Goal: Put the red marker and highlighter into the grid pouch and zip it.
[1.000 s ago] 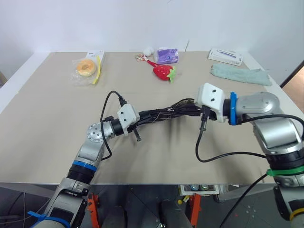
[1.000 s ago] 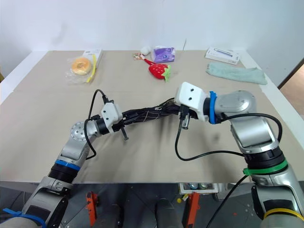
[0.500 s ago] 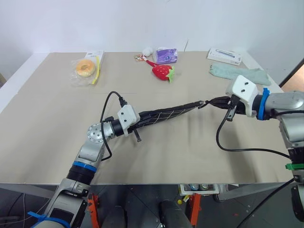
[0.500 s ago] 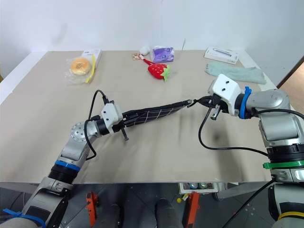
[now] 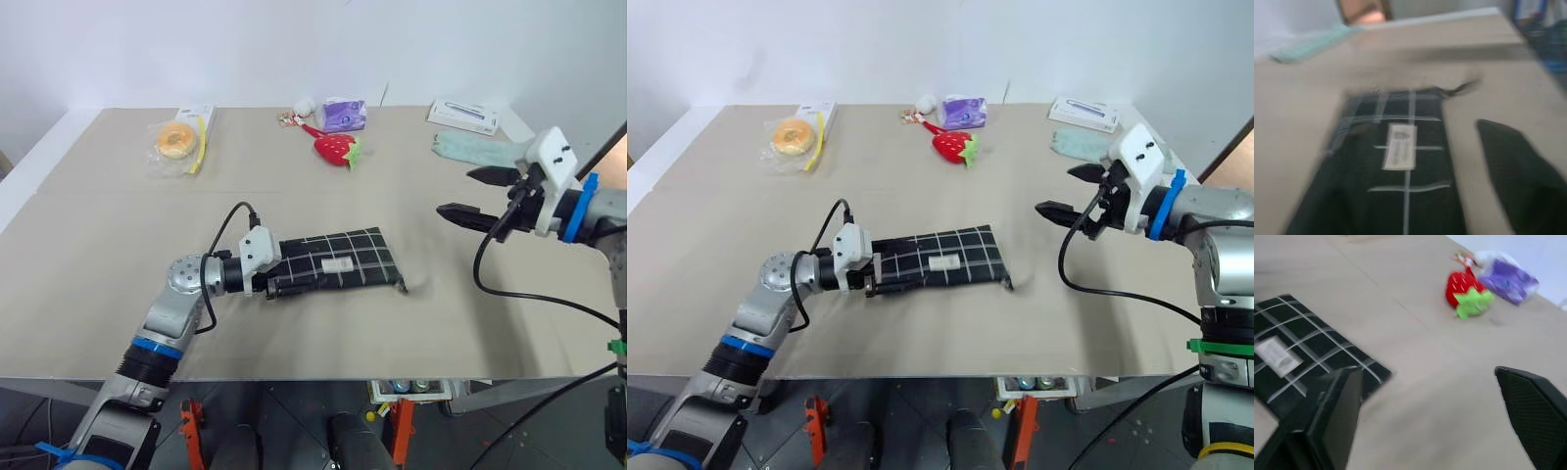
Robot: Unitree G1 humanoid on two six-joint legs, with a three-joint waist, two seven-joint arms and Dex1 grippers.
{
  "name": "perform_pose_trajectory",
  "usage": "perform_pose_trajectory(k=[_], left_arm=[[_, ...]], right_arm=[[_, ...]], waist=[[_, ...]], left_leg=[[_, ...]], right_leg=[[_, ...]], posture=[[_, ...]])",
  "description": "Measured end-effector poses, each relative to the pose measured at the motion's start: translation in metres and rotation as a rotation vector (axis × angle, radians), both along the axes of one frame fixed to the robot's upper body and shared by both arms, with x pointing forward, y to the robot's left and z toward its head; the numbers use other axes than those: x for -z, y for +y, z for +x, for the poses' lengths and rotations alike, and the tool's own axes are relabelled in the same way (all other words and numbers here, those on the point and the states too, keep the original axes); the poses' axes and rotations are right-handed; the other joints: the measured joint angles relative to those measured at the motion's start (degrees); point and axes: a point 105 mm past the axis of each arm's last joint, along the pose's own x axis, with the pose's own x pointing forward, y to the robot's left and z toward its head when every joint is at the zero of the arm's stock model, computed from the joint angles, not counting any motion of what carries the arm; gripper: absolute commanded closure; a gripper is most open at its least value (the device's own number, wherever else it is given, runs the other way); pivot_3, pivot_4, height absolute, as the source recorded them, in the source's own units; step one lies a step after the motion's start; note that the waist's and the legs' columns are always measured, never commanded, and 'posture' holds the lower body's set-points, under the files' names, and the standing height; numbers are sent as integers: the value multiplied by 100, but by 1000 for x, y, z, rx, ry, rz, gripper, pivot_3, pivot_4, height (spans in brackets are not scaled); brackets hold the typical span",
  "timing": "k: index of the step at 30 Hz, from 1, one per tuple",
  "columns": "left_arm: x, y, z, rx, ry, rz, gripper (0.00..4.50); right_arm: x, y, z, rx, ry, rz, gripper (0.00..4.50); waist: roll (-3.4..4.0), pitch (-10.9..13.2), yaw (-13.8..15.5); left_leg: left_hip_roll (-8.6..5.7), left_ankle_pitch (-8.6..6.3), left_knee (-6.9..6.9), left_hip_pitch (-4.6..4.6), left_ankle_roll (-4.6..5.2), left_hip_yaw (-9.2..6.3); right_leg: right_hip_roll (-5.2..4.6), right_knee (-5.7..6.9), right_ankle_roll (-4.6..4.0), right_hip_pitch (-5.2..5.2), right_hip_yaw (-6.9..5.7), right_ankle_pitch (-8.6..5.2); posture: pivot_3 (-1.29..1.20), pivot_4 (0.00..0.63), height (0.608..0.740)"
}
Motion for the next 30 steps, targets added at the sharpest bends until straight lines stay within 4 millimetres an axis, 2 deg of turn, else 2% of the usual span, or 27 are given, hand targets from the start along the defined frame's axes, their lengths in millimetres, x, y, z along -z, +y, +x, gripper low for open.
perform_pose_trajectory(k=[4,8,9,11,14,15,18,22,24,30], left_arm=[[1,2,-6,16,102,-1,41],[-12,15,8,-106,149,-91,41],[-21,25,18,-175,157,-137,41],[-41,61,41,-372,145,-205,41],[-51,116,52,-591,124,-210,41],[-49,137,52,-671,126,-200,41],[-39,164,45,-758,145,-165,41],[-1,201,20,-854,239,-25,41],[1,206,14,-864,246,-20,41],[-13,201,11,-840,191,-14,41]], right_arm=[[6,-4,1,41,19,6,0],[11,-6,-1,65,25,2,0],[16,-9,-1,76,42,1,0],[29,-15,-2,111,78,5,0],[41,-19,-3,139,107,30,0],[46,-19,-3,143,124,49,0],[53,-19,-3,145,148,68,0],[62,-26,1,167,187,91,0],[68,-29,2,168,214,95,0],[74,-31,3,164,231,82,0]], waist=[[3,1,-7],[0,2,-4],[-1,3,-3],[0,3,-24],[1,2,-64],[1,2,-77],[1,2,-40],[-5,6,-34],[-14,12,8],[-15,12,34]], left_leg=[[1,0,1,2,0,2],[5,3,1,3,4,-1],[4,3,1,2,5,-1],[6,4,1,3,6,2],[11,1,-4,11,10,7],[10,1,-8,10,10,7],[7,1,-7,4,9,4],[8,1,-8,3,9,7],[9,3,-8,0,7,3],[10,6,-3,3,2,8]], right_leg=[[1,0,-1,0,1,1],[4,0,-2,1,-3,3],[5,0,-3,0,-3,4],[6,1,-4,-2,-1,5],[9,1,-6,-2,3,3],[9,1,-8,-3,3,1],[5,0,-8,-3,1,1],[3,-2,-10,-5,1,0],[4,-1,-11,-6,-8,1],[4,-2,-12,-3,-4,5]], posture=[[0,150,739],[0,150,739],[0,150,739],[0,150,739],[0,150,739],[0,150,739],[0,150,739],[0,150,739],[0,150,739],[0,150,739]])
